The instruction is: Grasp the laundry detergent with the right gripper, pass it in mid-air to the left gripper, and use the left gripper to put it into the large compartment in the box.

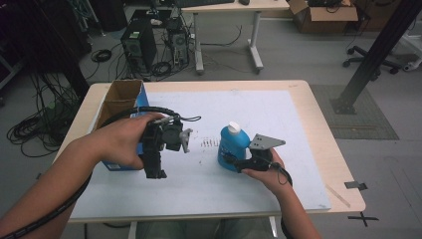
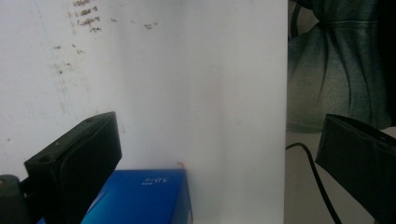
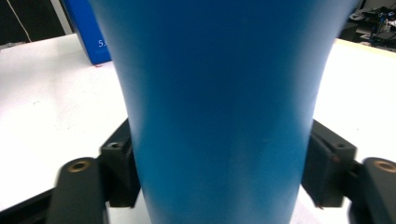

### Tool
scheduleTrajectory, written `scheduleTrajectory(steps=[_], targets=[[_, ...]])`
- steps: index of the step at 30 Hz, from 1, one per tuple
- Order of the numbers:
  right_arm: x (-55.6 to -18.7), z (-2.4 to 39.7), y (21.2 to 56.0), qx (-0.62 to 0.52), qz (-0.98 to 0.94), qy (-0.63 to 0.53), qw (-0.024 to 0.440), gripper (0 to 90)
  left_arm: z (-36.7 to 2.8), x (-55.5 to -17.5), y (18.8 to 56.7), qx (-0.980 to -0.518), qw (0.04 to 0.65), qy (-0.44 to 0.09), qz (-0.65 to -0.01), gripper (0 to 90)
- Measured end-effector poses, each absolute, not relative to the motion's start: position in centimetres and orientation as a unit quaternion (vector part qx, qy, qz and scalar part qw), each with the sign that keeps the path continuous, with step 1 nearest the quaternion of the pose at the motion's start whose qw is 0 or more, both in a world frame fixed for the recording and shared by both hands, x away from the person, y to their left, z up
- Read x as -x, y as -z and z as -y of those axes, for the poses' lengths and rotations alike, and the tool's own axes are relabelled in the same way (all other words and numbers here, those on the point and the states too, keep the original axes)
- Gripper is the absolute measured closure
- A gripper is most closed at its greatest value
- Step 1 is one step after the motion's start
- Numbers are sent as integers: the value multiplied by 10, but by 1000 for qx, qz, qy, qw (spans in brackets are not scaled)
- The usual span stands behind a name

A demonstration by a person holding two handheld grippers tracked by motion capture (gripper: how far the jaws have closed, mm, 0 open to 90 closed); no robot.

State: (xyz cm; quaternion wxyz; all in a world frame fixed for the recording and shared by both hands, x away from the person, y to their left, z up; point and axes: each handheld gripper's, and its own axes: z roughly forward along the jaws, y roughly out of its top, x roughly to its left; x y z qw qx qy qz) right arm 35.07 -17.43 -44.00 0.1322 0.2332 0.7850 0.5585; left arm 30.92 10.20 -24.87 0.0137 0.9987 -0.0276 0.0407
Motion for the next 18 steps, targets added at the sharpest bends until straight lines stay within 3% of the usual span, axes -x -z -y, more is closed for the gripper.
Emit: scheduleTrajectory(steps=[10, 18], targets=[[-349, 172, 440, -219, -785, -563, 136, 417, -102, -309, 248, -999, 14, -41, 29, 4], [-347, 172, 440, -212, -785, -564, 145, 437, -100, -308, 247, -999, 14, -42, 30, 4]])
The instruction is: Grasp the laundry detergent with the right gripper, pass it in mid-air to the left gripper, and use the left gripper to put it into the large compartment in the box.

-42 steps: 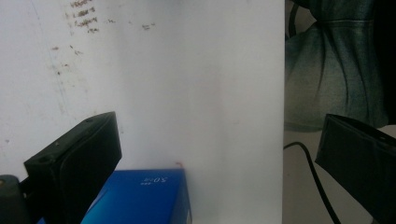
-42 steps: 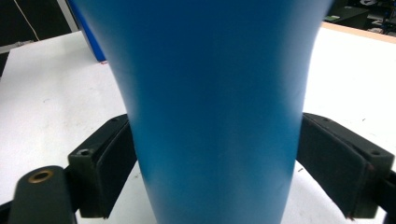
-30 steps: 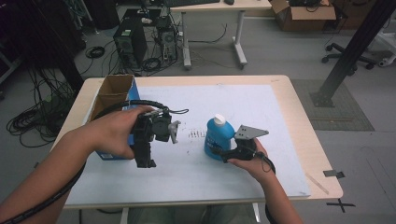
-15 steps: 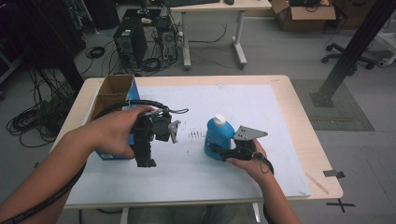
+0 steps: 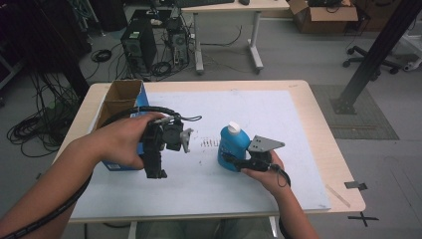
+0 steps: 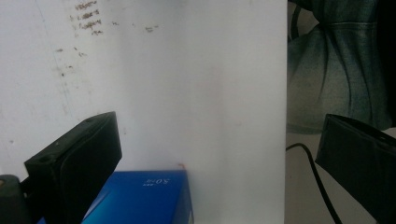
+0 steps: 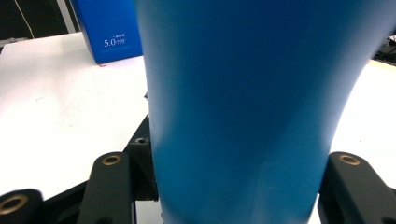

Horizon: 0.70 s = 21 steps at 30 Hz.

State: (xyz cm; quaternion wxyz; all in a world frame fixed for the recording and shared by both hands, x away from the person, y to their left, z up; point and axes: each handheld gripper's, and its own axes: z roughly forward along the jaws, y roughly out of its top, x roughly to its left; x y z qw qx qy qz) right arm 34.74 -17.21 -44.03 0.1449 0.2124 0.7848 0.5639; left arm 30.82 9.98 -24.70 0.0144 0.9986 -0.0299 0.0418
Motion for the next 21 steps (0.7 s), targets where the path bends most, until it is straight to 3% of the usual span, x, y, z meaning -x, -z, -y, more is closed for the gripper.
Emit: scheduleTrajectory(steps=[21], targets=[[-348, 178, 431, -207, -781, -569, 153, 456, -98, -311, 246, -999, 12, -41, 28, 2]])
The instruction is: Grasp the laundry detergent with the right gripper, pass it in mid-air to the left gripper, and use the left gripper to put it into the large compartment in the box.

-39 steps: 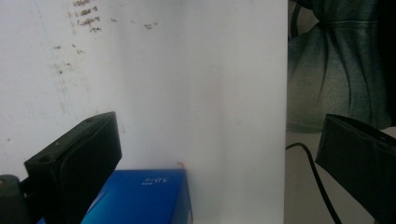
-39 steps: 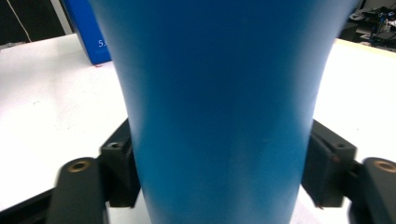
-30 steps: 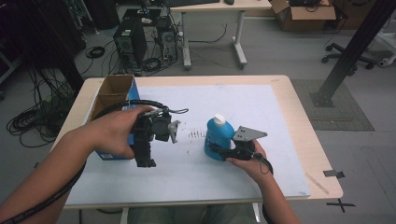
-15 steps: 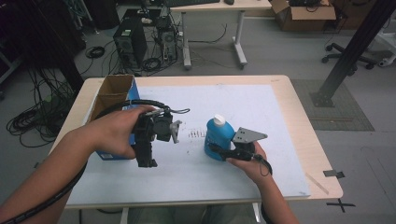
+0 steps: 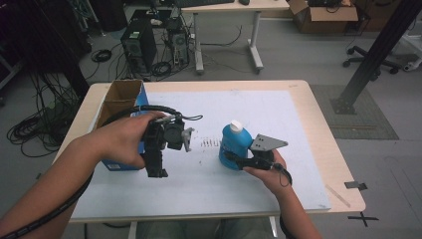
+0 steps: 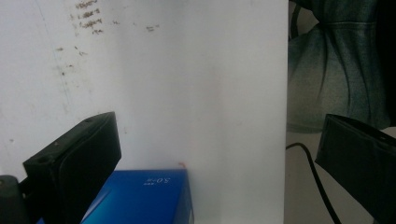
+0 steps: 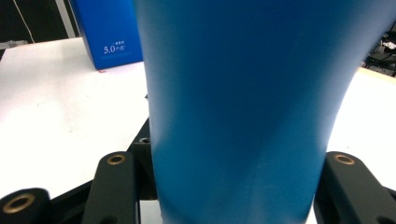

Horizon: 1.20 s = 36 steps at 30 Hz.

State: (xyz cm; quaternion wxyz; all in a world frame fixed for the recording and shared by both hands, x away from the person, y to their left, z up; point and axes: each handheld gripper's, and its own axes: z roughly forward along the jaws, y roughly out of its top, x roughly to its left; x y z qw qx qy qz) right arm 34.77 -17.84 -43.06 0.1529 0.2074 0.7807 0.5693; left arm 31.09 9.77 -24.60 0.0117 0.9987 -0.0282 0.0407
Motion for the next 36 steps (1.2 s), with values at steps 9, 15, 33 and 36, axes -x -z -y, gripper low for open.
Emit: scheduleTrajectory(steps=[9, 15, 33, 36], targets=[[-349, 186, 407, -190, -784, -572, 149, 455, -96, -312, 244, -999, 11, -40, 28, 2], [-344, 187, 387, -156, -794, -571, 139, 455, -96, -314, 241, -999, 13, -42, 26, 2], [-329, 179, 374, -84, -805, -582, 78, 455, -89, -317, 234, -999, 13, -42, 28, 2], [-327, 177, 374, -65, -809, -580, 64, 455, -87, -318, 233, -999, 14, -43, 29, 2]])
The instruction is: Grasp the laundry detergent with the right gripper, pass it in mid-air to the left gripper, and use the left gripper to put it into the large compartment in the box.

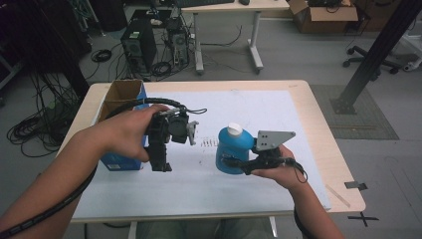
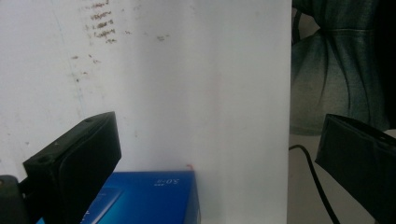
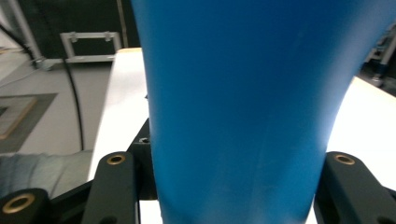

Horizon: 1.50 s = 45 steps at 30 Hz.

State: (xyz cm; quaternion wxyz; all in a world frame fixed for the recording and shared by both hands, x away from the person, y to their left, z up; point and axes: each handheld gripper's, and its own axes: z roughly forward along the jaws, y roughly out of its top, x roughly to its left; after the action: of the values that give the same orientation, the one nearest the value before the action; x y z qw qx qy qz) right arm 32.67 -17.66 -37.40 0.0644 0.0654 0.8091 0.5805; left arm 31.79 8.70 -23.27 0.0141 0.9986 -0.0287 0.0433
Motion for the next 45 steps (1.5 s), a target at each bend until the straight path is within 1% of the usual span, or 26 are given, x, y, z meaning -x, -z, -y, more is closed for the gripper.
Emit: scheduleTrajectory(steps=[19, 45], targets=[[-326, 148, 390, -16, -813, -581, 25, 454, -73, -319, 234, -999, 15, -34, 37, 2], [-335, 107, 398, 19, -819, -574, 15, 453, -59, -322, 239, -999, 18, -23, 44, 2]])
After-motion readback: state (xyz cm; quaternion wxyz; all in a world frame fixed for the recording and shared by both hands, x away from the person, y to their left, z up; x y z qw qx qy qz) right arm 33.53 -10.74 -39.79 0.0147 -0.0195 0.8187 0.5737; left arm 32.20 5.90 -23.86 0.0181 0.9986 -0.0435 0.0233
